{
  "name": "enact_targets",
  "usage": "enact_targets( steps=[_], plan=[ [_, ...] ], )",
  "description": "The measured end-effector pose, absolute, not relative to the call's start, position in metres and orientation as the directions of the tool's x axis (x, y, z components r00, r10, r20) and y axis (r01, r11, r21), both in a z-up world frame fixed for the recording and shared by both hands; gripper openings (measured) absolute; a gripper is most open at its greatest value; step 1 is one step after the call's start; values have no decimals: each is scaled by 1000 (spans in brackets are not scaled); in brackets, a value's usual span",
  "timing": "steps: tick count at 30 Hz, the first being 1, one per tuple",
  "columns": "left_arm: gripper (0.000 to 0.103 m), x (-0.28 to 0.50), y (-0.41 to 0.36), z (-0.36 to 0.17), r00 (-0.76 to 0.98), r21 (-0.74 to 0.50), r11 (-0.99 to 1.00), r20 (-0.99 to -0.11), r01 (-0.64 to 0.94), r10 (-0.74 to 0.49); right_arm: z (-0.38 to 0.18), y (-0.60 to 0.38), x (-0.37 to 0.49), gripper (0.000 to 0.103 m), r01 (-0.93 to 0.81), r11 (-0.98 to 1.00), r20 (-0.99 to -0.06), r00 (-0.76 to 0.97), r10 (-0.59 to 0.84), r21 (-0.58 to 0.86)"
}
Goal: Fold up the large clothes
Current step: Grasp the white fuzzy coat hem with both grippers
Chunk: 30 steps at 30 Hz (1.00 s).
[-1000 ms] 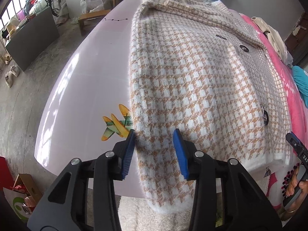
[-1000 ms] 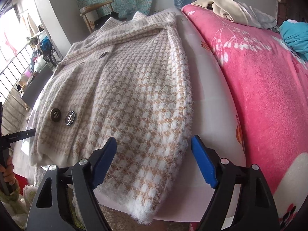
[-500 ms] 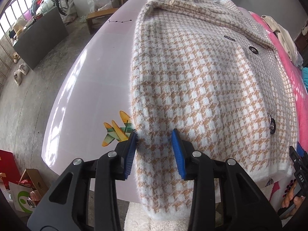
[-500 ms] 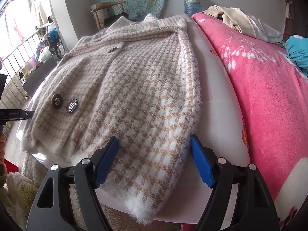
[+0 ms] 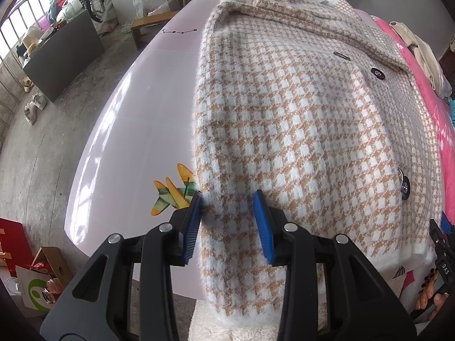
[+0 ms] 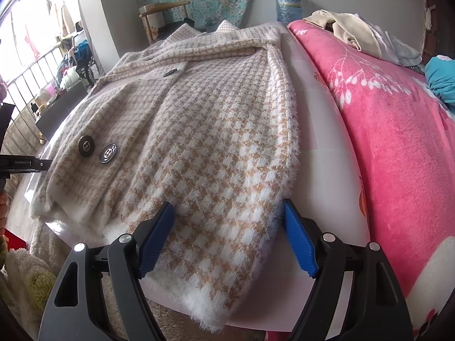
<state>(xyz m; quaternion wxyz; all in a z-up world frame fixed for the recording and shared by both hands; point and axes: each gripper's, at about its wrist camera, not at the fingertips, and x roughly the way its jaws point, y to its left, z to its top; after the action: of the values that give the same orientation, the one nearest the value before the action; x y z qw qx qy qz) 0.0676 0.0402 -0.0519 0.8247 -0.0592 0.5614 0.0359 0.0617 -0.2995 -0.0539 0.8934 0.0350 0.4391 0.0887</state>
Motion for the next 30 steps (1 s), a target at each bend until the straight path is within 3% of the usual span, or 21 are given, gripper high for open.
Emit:
enact_targets(
  steps=[9,13,19,30],
  plan=[
    [35,69,40,-53,363,-59,989,-932,-136,-6,-55,-302,63,81,-141,976,-770,599,219,167],
    [35,68,42,-52,369,-82,988,-929,-130,-28,-55,-319,67,84,-148,940,-739,586,333,306],
    [35,62,52,-50,394,-176,979,-911,-102,-123,-57,-342,70,84,-138,864,-676,567,470,485],
    [35,43,74,-44,442,-331,944,-845,8,-300,-50,-360,65,83,-33,839,-700,533,475,544]
  ],
)
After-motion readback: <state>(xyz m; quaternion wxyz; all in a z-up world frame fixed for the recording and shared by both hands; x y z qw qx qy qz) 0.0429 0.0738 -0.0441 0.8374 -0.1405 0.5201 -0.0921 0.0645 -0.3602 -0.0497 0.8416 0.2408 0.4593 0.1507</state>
